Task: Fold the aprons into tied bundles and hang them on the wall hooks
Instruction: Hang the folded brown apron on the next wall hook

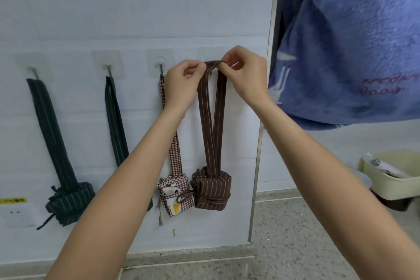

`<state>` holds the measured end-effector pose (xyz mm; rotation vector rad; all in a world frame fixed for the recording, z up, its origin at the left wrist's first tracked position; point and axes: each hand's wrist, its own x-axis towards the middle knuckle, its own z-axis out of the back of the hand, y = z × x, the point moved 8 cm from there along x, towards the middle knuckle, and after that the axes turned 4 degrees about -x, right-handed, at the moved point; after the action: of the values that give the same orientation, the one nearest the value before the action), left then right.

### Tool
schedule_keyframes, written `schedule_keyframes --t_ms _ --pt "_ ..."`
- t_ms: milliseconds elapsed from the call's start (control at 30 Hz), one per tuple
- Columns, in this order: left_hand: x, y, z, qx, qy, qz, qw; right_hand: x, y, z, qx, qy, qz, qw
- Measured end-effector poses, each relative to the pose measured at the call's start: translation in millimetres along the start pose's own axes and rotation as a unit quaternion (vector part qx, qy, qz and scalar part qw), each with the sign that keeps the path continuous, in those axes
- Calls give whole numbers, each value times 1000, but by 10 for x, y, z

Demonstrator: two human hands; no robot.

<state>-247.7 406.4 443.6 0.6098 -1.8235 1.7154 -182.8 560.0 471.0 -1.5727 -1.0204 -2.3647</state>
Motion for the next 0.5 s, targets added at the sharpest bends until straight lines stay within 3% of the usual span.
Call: schedule_keyframes --t_ms 200,400,500 --pt "-56 -27 93 200 -41 -105 973 -88 -41 -183 -102 46 43 993" --pt "-466 177 146 211 9 -99 972 -670 -328 -150 -20 54 -28 998" --pt "-910 492 196 225 38 -62 972 -1338 -643 -152 -35 88 -78 992"
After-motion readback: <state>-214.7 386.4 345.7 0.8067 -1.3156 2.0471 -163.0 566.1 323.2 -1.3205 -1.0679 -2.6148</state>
